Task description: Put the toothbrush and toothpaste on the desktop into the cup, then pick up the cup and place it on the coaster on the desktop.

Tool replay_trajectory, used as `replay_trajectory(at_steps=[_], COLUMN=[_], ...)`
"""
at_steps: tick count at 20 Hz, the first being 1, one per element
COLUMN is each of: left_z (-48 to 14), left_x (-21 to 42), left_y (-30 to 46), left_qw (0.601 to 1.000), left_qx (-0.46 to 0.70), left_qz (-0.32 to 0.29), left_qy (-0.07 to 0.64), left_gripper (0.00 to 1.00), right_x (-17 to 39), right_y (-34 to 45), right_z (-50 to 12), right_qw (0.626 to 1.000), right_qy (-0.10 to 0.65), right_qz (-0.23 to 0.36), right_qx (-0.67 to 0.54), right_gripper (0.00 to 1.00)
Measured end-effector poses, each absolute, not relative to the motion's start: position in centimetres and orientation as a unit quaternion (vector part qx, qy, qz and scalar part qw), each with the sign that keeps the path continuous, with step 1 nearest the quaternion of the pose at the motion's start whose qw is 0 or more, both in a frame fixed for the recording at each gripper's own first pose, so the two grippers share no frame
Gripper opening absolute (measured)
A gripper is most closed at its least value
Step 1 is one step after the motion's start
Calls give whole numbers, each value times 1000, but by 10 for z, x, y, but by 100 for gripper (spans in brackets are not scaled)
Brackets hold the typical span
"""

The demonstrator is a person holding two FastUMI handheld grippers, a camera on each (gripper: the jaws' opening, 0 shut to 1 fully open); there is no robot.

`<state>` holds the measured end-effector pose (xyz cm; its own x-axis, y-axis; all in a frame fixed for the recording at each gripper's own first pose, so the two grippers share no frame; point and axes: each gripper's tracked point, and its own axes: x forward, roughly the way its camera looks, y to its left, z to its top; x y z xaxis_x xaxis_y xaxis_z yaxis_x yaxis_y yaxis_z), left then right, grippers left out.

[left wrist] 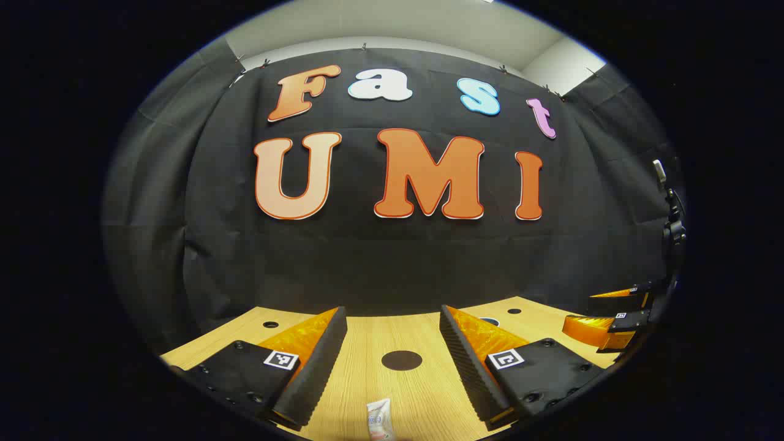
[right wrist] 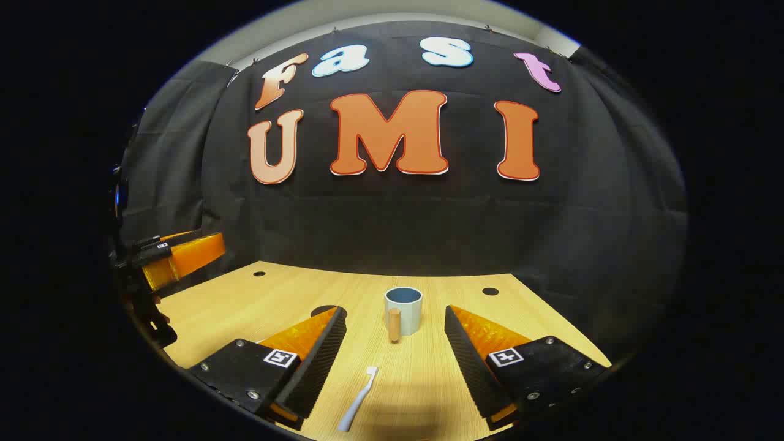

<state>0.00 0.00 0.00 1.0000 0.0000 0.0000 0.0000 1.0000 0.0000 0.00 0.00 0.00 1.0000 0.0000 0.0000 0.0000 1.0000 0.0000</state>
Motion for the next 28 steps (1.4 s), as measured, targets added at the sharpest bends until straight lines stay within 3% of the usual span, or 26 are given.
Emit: replay_trajectory(at_steps=[8,17,23,28], left_z=[-1,-9,-29,-50], left_x=[-1,-5,-15,-25], left_y=[2,0,6,10], left_qw=[1000,997,992,981], left_qx=[-2,-33,-9,11], left_qz=[1,-8,-8,-11], left_qy=[8,63,126,196], left_gripper=[96,96,97,97], right_x=[2,0,1,7], right_y=[4,5,4,33], right_z=[1,8,-19,-47], right_qw=[1000,998,987,966], right_qy=[4,54,153,247], right_qz=[4,16,18,58], right_qx=[-5,-13,-40,-56], right_gripper=[98,96,96,95])
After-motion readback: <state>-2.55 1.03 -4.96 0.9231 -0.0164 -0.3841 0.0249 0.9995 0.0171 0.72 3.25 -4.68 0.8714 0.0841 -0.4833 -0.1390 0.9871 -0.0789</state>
